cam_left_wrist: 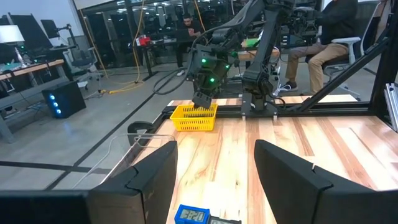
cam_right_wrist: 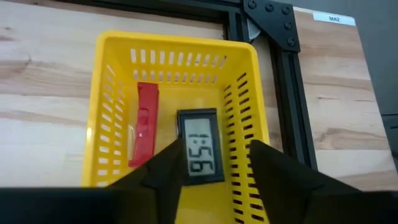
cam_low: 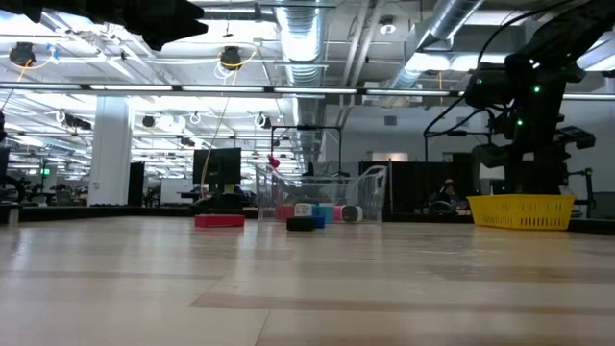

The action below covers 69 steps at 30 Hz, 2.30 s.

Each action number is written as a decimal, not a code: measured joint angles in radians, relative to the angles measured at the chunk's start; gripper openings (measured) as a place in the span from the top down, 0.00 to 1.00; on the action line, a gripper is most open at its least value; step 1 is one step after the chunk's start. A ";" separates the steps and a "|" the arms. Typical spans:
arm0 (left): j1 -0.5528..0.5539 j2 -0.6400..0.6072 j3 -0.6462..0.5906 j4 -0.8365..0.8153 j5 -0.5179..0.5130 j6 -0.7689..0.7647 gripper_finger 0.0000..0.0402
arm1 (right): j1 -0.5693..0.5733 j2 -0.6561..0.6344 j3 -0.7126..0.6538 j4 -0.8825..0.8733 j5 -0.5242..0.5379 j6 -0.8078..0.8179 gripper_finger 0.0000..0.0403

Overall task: Pick & Place Office items
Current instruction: Put the red digital clock into the yellow bin

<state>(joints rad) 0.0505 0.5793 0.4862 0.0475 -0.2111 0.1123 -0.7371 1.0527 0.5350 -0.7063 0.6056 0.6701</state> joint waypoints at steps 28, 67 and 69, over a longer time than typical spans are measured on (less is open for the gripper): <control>0.001 -0.001 0.000 -0.005 -0.096 -0.044 0.48 | 1.000 0.473 0.179 0.778 0.106 0.312 0.60; 0.001 -0.004 0.000 -0.022 -0.170 -0.033 0.48 | 0.679 1.262 1.200 0.453 -0.275 -0.160 0.52; 0.001 -0.006 0.000 -0.025 -0.170 -0.033 0.48 | 0.674 1.259 1.203 0.472 -0.288 -0.171 0.60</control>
<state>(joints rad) 0.0517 0.5731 0.4866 0.0227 -0.3813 0.0797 -0.0632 2.3122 1.7382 -0.2347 0.3178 0.4995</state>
